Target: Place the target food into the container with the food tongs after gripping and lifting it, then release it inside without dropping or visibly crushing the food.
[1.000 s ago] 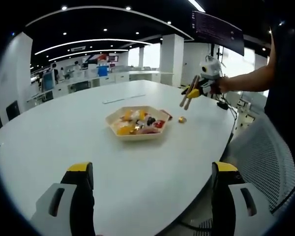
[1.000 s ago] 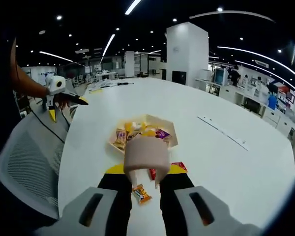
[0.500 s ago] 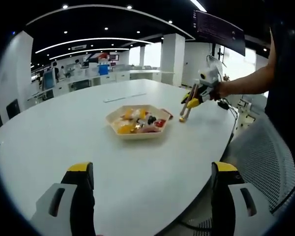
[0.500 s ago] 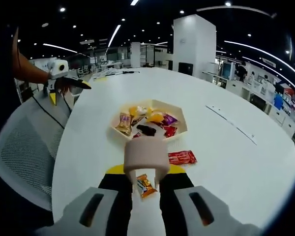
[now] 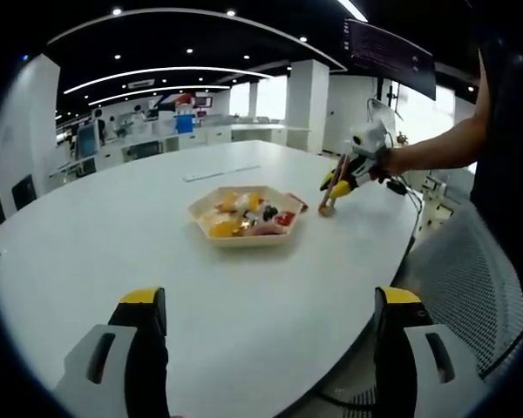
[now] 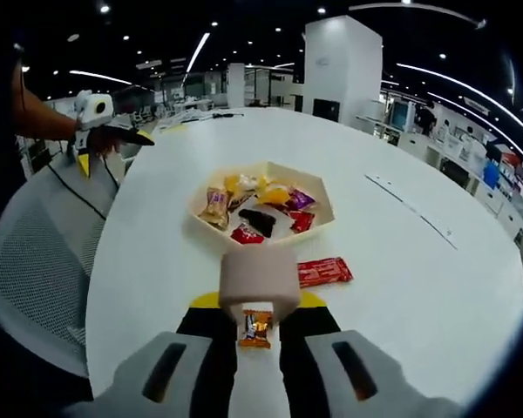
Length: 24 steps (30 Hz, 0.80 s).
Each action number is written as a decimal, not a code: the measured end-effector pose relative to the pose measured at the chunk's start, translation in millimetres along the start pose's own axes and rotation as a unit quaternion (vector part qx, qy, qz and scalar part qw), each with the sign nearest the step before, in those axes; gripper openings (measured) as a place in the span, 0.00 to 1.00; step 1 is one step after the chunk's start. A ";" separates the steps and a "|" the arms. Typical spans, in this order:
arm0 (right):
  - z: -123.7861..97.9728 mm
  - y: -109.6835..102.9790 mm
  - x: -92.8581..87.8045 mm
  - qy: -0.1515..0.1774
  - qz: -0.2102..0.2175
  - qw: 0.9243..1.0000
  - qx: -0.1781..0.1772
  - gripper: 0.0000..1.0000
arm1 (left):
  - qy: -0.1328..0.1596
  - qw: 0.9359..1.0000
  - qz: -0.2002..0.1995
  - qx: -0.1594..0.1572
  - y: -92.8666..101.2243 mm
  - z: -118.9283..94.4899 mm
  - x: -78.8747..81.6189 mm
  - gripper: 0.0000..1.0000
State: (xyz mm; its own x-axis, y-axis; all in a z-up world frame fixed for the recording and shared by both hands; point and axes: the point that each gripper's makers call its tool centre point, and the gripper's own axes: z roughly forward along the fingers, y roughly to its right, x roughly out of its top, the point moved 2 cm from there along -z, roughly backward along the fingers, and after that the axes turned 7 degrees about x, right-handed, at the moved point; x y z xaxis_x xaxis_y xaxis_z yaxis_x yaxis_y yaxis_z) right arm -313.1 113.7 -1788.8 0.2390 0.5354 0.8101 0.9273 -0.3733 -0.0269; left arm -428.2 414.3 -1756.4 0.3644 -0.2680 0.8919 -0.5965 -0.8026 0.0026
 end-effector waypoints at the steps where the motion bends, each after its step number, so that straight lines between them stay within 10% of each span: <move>1: 0.3 0.1 0.6 -0.001 0.006 1.000 -0.002 0.17 | 0.000 1.000 0.000 0.000 0.4 -0.3 0.5 0.96; 24: -5.9 -2.9 -7.4 0.003 0.061 0.994 -0.090 0.14 | 0.003 1.000 0.001 0.002 -0.3 -0.6 1.4 0.95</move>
State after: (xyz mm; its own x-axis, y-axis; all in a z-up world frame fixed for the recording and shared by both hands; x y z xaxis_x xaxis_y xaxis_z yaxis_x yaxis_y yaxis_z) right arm -319.3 106.4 -1791.3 0.3449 0.4729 0.8108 0.8250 -0.5647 -0.0215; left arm -427.9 414.5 -1754.9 0.3586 -0.2662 0.8947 -0.5940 -0.8044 -0.0013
